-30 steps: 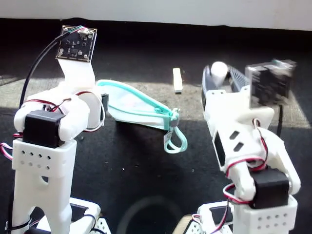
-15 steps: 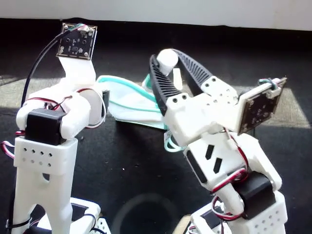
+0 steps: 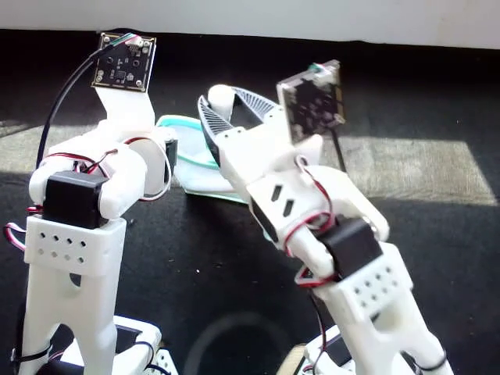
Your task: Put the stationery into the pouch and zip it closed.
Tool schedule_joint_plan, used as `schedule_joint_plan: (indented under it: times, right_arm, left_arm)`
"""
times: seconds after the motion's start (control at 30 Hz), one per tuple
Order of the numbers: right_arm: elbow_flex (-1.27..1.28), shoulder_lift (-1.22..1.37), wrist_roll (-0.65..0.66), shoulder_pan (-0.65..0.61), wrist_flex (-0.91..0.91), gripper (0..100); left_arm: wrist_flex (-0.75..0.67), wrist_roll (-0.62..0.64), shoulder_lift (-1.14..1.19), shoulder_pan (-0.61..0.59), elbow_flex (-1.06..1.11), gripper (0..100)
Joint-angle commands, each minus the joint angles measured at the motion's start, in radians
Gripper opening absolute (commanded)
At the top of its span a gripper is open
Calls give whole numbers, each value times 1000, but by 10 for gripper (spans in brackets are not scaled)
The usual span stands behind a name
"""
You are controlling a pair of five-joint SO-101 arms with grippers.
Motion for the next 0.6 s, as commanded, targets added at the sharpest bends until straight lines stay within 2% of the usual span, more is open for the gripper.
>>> schedule_joint_plan:
  times: [0.0,0.23,0.3,0.4,0.57]
  right_arm:
    - [-16,54,-9,-5,-21,7]
    - [64,107,-9,-10,-19,15]
    - [64,105,8,-7,30,77]
    - [-16,108,15,-8,177,232]
    - [-196,107,15,-5,328,252]
  left_arm:
    - [-2,0,12,16,25,10]
    - [-2,0,12,16,25,10]
    - [0,0,12,16,25,10]
    - [-2,0,12,16,30,10]
    - [-5,0,12,16,30,10]
